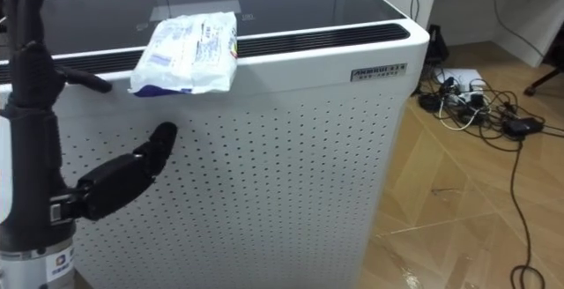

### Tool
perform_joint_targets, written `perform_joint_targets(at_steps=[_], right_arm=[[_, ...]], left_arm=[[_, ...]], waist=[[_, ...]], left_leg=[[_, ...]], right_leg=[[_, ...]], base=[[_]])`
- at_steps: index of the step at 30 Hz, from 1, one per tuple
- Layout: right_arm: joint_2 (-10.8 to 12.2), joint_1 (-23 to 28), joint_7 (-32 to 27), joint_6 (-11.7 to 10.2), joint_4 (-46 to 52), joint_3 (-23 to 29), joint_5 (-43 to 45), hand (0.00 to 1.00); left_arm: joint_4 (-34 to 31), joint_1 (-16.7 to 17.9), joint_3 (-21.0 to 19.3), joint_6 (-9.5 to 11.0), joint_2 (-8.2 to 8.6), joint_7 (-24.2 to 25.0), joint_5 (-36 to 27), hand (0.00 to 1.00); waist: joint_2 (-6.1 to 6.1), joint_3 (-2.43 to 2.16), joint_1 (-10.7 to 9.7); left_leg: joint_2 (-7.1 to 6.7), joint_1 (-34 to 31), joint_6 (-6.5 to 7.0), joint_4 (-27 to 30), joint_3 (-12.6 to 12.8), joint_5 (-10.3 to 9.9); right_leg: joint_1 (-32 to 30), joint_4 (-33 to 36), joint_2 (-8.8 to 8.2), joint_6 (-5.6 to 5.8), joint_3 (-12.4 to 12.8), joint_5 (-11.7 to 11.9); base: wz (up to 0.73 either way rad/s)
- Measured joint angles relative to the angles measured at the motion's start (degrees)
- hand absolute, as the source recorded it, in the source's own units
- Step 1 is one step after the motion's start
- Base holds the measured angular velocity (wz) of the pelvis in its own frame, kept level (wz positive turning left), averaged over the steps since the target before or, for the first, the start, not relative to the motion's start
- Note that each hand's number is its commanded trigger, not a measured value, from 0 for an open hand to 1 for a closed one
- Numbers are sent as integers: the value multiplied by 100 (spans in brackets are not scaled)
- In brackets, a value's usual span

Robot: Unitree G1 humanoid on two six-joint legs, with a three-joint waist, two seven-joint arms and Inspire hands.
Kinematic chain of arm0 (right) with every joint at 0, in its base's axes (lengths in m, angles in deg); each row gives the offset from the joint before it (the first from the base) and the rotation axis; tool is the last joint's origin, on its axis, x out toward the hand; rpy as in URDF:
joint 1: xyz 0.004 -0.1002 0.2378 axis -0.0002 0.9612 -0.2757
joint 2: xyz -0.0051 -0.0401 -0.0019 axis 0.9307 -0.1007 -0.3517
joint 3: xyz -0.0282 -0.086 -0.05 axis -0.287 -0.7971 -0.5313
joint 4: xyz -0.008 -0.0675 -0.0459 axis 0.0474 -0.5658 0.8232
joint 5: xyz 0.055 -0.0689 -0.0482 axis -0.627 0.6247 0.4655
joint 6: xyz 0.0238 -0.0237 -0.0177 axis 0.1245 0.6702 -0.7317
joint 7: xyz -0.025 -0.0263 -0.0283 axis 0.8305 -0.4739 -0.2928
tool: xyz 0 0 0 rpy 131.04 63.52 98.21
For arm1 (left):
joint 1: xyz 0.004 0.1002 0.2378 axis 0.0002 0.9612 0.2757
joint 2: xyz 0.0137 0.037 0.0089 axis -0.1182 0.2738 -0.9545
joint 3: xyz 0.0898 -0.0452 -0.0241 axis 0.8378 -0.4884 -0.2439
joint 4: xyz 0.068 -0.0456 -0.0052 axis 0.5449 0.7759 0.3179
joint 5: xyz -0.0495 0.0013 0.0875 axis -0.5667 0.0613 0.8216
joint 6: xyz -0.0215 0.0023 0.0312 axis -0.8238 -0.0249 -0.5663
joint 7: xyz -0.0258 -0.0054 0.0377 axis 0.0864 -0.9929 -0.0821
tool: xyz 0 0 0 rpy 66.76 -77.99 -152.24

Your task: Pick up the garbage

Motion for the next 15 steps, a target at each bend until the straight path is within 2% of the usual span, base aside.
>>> perform_joint_targets(at_steps=[6, 15], right_arm=[[3, 6, 44, 0, -17, 92, 84, 100], [4, 5, 43, -2, -19, 102, 184, 100]], left_arm=[[-343, -147, -39, 0, 1, 83, 458, 0], [-361, -232, -63, 2, 2, 88, 494, 0]], waist=[[-10, 5, -2], [-17, 9, -2]], left_leg=[[-2, 7, 0, -12, 0, 0], [-3, 12, 0, -13, 0, 0]], right_leg=[[1, -14, -1, 0, 3, 0], [3, -15, -1, 0, 4, 0]], base=[[0], [0]])
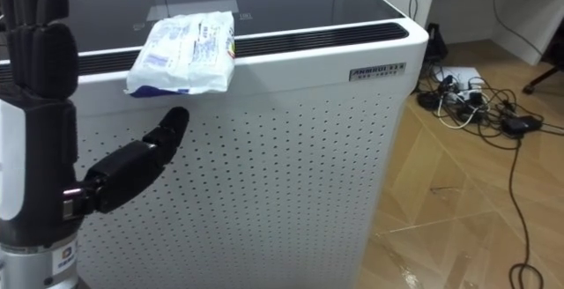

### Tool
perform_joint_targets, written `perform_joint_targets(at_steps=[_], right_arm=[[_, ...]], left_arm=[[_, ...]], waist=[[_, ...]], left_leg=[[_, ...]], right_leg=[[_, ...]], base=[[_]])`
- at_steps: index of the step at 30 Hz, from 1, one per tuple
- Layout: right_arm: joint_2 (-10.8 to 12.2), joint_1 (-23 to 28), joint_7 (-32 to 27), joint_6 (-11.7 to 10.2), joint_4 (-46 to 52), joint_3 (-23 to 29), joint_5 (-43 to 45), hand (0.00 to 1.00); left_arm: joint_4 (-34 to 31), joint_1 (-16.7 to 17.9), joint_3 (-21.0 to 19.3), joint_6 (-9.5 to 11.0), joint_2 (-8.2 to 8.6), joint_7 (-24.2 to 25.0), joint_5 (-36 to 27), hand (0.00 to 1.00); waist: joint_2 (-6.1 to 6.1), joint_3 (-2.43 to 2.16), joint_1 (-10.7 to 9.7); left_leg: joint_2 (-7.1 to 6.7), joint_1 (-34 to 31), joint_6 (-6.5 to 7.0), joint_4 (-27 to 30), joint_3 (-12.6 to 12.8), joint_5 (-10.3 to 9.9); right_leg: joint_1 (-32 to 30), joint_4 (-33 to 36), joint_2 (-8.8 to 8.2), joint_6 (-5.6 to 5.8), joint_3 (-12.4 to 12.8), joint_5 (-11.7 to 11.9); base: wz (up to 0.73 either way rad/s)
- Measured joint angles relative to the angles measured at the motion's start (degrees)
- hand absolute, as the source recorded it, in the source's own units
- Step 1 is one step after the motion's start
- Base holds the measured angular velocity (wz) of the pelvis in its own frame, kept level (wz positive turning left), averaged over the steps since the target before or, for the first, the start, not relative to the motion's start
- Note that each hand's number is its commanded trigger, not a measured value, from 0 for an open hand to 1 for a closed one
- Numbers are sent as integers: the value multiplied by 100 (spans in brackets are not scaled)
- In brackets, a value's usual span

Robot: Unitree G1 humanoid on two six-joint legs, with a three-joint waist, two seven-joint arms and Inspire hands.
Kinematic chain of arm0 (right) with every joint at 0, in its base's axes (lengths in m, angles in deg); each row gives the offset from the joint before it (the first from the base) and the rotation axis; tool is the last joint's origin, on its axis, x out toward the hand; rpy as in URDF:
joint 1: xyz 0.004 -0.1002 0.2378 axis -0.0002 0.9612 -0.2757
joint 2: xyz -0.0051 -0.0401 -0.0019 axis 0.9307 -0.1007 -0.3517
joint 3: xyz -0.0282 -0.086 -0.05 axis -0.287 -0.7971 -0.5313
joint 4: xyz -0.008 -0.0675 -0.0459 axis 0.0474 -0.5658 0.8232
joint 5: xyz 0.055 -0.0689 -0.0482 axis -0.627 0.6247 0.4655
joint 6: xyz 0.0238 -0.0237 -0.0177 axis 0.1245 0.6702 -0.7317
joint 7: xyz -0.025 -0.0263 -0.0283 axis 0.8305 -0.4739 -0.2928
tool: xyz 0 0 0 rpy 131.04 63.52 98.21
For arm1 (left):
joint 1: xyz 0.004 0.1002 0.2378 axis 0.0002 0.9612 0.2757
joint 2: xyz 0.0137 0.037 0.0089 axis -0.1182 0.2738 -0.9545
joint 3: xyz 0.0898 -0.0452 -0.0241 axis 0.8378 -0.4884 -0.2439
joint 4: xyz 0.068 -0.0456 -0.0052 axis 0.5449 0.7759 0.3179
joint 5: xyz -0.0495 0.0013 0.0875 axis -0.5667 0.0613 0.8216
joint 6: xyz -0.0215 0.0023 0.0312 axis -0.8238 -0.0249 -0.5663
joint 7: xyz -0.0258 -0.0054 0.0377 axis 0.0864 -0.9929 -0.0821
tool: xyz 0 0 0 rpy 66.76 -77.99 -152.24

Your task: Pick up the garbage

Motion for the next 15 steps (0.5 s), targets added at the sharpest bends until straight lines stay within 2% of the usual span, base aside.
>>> perform_joint_targets(at_steps=[15], right_arm=[[1, -3, -2, -2, -2, -3, -3, 100]], left_arm=[[1, 1, -2, -1, -5, 46, -4, 0]], waist=[[-47, 15, 5]], left_leg=[[-3, 38, -1, -41, -2, 1]], right_leg=[[52, -75, 0, 0, 3, 0]], base=[[0]])
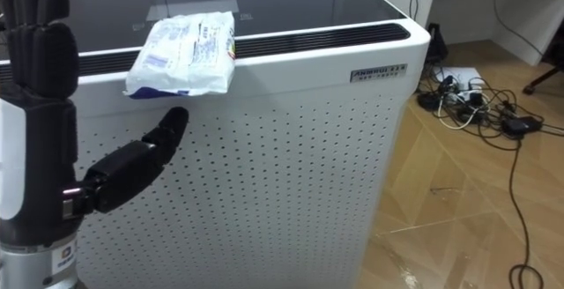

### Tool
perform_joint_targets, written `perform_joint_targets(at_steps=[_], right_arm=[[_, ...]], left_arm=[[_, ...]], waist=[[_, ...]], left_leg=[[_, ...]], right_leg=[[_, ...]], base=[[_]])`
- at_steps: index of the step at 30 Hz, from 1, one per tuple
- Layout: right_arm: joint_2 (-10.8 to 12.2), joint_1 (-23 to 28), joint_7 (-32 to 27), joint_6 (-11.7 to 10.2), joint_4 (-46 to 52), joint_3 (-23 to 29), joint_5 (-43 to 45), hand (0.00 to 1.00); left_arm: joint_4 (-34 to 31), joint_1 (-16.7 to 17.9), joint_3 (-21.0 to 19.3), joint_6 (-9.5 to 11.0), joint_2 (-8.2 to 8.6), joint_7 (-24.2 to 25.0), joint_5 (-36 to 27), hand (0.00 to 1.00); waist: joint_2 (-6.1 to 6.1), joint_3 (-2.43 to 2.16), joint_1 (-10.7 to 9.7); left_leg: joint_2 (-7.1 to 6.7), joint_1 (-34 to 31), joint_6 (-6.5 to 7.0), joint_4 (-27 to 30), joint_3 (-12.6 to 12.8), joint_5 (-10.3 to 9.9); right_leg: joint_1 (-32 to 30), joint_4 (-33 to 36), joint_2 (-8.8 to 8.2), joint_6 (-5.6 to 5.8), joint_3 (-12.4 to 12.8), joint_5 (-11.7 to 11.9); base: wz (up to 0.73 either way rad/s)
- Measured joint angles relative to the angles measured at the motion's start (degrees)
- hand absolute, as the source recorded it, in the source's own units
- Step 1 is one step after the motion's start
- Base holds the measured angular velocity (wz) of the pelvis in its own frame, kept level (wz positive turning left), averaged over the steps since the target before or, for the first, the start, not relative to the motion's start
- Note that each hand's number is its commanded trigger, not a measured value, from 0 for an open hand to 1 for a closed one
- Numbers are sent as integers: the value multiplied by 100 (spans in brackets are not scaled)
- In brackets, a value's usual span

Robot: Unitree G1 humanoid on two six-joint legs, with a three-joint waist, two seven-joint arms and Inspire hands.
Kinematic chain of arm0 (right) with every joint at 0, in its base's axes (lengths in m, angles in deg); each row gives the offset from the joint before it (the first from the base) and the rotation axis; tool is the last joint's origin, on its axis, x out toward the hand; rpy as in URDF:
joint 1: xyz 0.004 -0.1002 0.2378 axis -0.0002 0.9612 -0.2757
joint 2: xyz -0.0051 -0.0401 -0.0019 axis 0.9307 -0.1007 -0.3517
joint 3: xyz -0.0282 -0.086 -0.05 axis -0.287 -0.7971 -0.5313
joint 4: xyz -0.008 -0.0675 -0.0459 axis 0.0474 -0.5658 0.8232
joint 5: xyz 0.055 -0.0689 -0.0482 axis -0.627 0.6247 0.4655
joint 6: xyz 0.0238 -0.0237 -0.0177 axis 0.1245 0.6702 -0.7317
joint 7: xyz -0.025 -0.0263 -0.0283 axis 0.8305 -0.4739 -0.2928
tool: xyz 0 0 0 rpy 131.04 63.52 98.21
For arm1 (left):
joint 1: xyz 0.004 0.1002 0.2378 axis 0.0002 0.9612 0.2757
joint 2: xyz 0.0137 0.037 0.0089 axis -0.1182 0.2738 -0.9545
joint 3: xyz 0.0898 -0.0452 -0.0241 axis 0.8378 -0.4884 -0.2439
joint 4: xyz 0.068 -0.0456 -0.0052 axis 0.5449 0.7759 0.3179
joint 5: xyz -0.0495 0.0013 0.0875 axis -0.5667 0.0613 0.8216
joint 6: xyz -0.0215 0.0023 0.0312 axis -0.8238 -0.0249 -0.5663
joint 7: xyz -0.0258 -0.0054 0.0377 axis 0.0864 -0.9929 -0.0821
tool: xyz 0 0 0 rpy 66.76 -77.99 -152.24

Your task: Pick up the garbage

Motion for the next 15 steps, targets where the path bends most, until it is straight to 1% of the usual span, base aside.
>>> perform_joint_targets(at_steps=[1, 2, 3, 4, 5, 6, 7, 8, 9, 11, 15], right_arm=[[0, 0, 0, 0, 0, 0, 0, 100], [0, 2, 0, 0, 1, -2, -4, 100], [1, 2, 0, 0, 2, -3, -4, 100], [1, 2, 0, 0, 4, -3, -4, 100], [1, 2, 0, 1, 9, -4, -4, 100], [1, 2, 0, 1, 11, -6, -5, 100], [1, 2, 0, 1, 18, -8, -5, 100], [1, 2, 0, 1, 23, -8, -6, 100], [1, 2, 0, 1, 23, -8, -6, 100], [1, 2, 0, 1, 26, -8, -6, 100], [0, 1, 0, 1, 26, -8, -3, 100]], left_arm=[[0, 0, 0, 0, 0, 7, 0, 0], [1, 1, 8, -4, 0, 13, 0, 12], [1, 1, 12, -7, 0, 19, 0, 32], [2, 3, 22, -16, -1, 45, 0, 44], [3, 6, 51, -46, -7, 71, 0, 55], [3, 7, 72, -59, -10, 78, 1, 59], [3, 7, 97, -78, -12, 95, 2, 80], [3, 7, 135, -119, -28, 99, 1, 92], [3, 7, 157, -136, -41, 104, 1, 100], [3, 7, 186, -159, -82, 122, 3, 100], [3, 7, 187, -215, -97, 125, 3, 100]], waist=[[-1, 0, -1], [-20, 13, -1], [-24, 15, -1], [-8, 6, 2], [-14, 10, 1], [-12, 8, 1], [-10, 7, 1], [-4, 4, 1], [0, 1, 2], [20, -7, 1], [68, -14, -9]], left_leg=[[0, 0, 0, 0, 0, 0], [1, -1, 0, -1, 3, 0], [1, -3, 0, -1, 3, 0], [1, -3, 0, -11, 3, -1], [1, -1, 0, -21, 3, -1], [1, -1, 0, -21, 4, -1], [1, 0, 0, -21, 6, -1], [1, 0, 0, -23, 8, -1], [1, 1, 0, -25, 8, -1], [3, 1, 0, -32, 9, -1], [2, 0, 0, -36, 11, -1]], right_leg=[[0, -1, 0, 0, 0, 0], [-4, -1, 0, 0, -1, 0], [-5, -1, 0, 0, -2, 0], [-10, 0, 0, 0, -2, 0], [-11, -1, 2, 0, -2, 0], [-12, -1, 2, 0, 2, 0], [-12, -1, 2, 0, 8, 0], [-13, -1, 3, 0, 10, 0], [-14, -1, 3, 0, 12, 0], [-17, -2, 5, 0, 15, 0], [-19, -2, 5, 0, 16, 0]], base=[[0], [0], [0], [0], [0], [0], [0], [0], [0], [0], [0]])
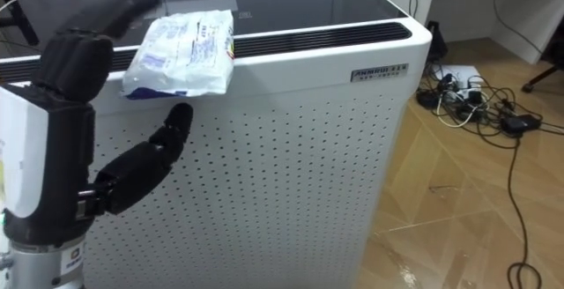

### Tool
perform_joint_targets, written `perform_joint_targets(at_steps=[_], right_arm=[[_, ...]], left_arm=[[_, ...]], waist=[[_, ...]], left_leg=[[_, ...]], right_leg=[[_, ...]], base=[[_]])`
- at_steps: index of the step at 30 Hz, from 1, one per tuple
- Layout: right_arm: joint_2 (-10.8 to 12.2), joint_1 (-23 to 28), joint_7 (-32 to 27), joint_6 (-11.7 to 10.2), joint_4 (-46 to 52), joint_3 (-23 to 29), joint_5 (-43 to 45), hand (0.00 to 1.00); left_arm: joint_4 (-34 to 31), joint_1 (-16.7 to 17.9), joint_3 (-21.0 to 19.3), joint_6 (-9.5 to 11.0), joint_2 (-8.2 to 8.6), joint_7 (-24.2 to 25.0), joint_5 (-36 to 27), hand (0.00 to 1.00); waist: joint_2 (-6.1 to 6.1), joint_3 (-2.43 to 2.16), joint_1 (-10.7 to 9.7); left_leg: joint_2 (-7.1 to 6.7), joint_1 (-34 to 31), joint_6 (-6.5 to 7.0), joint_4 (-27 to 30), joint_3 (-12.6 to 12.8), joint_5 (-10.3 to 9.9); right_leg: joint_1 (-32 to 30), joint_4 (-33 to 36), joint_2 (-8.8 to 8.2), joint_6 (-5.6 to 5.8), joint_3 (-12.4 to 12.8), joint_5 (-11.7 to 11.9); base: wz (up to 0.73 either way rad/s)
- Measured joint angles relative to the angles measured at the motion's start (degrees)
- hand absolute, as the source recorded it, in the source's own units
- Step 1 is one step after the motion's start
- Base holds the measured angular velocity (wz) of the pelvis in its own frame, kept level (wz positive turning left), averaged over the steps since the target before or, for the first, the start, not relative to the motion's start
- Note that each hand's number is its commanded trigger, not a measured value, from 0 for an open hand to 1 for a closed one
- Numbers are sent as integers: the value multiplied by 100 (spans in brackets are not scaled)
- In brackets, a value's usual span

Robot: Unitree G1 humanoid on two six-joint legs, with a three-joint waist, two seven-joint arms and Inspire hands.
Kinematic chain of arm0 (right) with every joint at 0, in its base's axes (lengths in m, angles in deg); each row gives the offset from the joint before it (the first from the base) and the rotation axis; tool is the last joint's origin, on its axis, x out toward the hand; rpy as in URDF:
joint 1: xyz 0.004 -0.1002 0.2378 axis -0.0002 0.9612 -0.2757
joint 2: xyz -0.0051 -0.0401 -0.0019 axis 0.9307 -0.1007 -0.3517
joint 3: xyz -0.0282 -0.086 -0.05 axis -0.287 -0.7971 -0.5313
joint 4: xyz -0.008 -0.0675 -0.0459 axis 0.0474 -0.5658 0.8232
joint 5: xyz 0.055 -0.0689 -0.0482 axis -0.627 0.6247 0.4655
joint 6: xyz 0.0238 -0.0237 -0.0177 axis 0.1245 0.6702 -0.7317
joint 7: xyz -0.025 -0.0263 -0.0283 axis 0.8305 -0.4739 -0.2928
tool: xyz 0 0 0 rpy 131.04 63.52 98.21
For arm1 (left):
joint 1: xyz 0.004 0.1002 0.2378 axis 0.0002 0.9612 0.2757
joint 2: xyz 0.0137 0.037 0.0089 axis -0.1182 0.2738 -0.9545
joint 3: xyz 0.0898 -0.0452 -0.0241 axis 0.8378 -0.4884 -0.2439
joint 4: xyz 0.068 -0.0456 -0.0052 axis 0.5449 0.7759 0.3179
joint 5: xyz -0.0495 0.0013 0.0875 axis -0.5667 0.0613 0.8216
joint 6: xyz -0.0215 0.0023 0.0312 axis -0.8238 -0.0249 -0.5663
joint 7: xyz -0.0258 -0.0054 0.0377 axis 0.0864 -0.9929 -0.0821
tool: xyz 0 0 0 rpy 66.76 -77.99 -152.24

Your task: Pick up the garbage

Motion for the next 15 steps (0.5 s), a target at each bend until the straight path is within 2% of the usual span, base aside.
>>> perform_joint_targets(at_steps=[5, 11, 15], right_arm=[[0, -5, 0, 24, 0, 0, 2, 100], [0, -23, -13, 117, 0, 0, -14, 100], [1, -64, -12, 118, 8, -1, -8, 100]], left_arm=[[0, -5, -9, -105, -1, 59, 0, 100], [0, -24, 134, -122, -20, -11, -5, 100], [5, -29, 208, -117, -35, -11, -4, 100]], waist=[[20, 0, -67], [27, 1, -138], [41, 23, -186]], left_leg=[[0, 1, 0, -1, -1, 0], [7, 85, -4, -76, 84, 4], [10, 86, -4, -89, 117, 4]], right_leg=[[1, 2, 0, 0, 10, 0], [18, 5, 2, 0, 88, 0], [0, 9, 6, 0, 92, 0]], base=[[0], [-7], [-4]])
